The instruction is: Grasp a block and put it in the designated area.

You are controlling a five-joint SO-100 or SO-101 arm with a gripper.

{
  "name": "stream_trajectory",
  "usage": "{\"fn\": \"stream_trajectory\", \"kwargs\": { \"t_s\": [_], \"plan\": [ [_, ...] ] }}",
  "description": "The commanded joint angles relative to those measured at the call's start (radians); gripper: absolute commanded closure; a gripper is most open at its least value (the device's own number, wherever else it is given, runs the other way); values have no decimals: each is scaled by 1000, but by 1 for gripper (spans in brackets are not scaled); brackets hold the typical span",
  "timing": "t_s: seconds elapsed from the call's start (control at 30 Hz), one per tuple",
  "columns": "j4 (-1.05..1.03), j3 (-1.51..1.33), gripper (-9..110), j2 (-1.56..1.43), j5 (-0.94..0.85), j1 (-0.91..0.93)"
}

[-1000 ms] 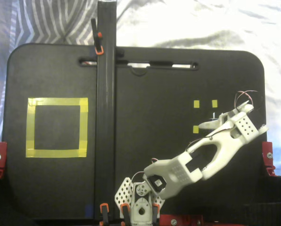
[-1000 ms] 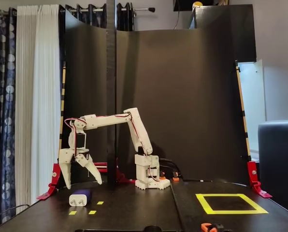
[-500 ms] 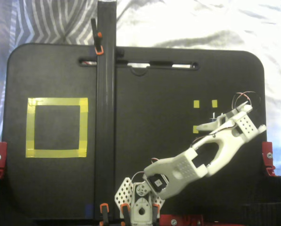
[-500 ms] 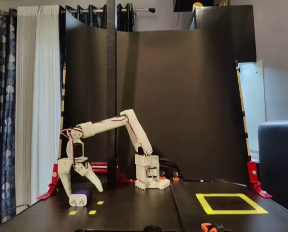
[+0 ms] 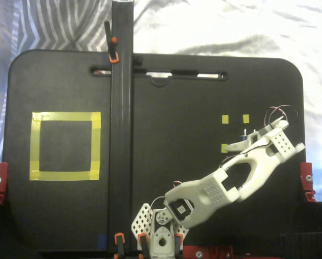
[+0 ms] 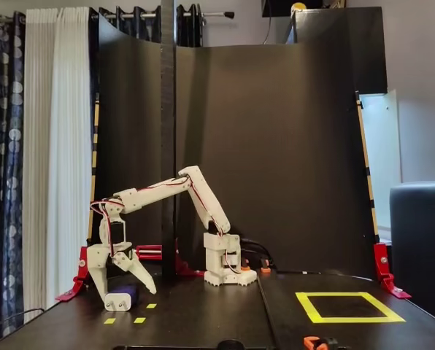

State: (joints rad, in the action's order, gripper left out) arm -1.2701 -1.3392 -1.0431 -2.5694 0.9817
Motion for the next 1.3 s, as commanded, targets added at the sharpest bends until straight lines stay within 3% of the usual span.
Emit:
{"fn": "stream_trajectory", "kwargs": {
  "t_s": [0.0,0.3,0.83,1.27],
  "plan": [
    [2,32,70,-3,-8,6],
    [0,32,81,-3,-8,3],
    [-9,32,82,-80,-3,-11],
    [-230,32,82,-304,94,-100]
  ]
}}
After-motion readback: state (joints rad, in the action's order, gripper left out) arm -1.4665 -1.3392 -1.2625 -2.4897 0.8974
